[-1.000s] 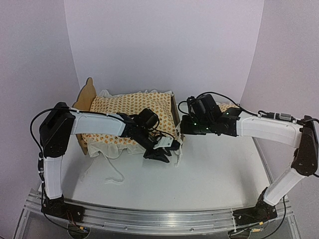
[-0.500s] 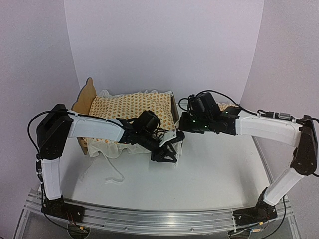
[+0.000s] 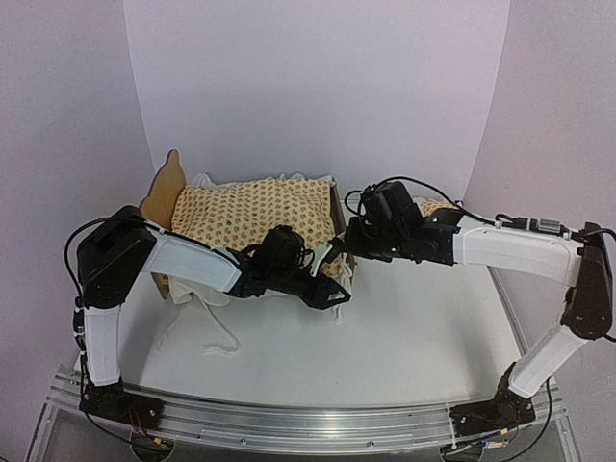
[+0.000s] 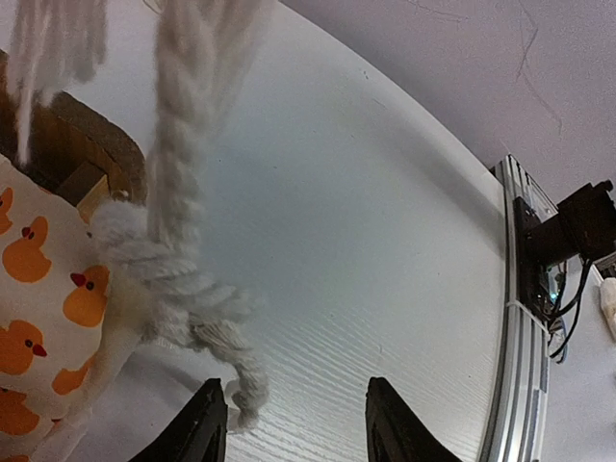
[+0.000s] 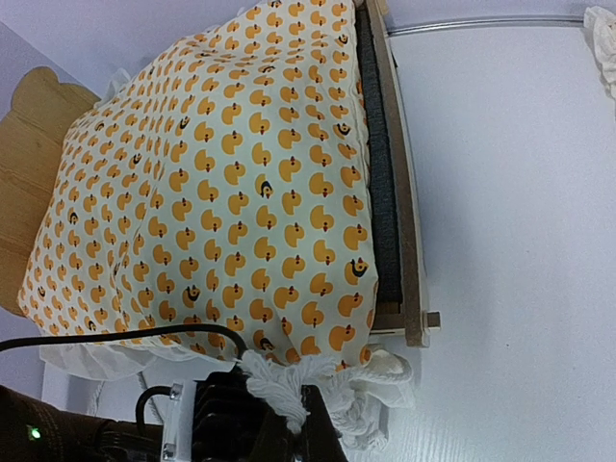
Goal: Set up the pet bed
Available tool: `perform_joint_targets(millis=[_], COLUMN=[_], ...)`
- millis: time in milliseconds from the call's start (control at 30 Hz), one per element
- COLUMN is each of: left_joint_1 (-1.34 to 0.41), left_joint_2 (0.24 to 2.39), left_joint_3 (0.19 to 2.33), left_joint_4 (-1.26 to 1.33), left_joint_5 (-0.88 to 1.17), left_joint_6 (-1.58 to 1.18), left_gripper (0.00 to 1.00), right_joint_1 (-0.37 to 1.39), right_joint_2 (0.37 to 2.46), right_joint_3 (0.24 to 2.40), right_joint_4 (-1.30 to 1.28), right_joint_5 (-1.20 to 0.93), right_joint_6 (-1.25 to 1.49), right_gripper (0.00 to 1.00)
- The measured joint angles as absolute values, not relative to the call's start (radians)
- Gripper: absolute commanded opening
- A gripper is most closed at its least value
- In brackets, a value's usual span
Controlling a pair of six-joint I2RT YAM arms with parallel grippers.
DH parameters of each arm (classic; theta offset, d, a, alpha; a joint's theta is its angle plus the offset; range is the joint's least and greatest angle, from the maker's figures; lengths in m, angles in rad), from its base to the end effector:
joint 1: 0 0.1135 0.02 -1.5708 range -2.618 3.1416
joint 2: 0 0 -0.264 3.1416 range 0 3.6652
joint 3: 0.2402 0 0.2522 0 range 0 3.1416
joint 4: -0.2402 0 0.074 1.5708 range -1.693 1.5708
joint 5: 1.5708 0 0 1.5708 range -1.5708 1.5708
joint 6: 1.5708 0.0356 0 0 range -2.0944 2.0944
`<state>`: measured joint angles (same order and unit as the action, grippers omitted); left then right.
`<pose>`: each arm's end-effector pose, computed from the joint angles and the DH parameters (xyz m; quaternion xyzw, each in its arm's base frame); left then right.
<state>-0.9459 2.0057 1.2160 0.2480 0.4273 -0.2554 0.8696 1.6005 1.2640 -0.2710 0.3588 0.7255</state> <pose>0.2440 -0.3634 0.1664 0.3861 0.7652 -0.4241 0.2925 0.2463 0.2723 0.2919 0.0197 0.8757 0.2157 0.4315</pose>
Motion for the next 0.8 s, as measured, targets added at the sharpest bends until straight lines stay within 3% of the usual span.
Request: perform_joint_targets(millis=[267,333,433,467,800], left_joint_1=[-0.952,-0.953,-0.953,-0.953,-0.953], left_joint_2=[2.062,2.067,2.07,2.07,2.024], left_joint_3=[1.216,1.216,1.216,1.216,1.157], left_joint_4=[0.305,0.317,0.326,0.327,0.168], left_joint_5=[0.35,0.334,0.315,0.311,0.314], left_joint_6=[-0.288,-0.288,-0.293,-0.292,-0.286], left_gripper=[0.37,0.27,0.03,0.0,0.0], right_joint_1=[0.881,0.882,0.882,0.882,0.868], right_joint_2=[1.6,1.6,1.6,1.6,1.6], right_joint_3=[1.264,1.264,1.264,1.264,1.266], right_joint_4=[-0.269,-0.268,-0.262,-0.259,-0.254], right_joint_5=[0.347,0.342,0.337,0.336,0.382], right_joint_6=[0.73,0.73,0.73,0.73,0.654], right_gripper=[0.0,0.0,0.0,0.0,0.0])
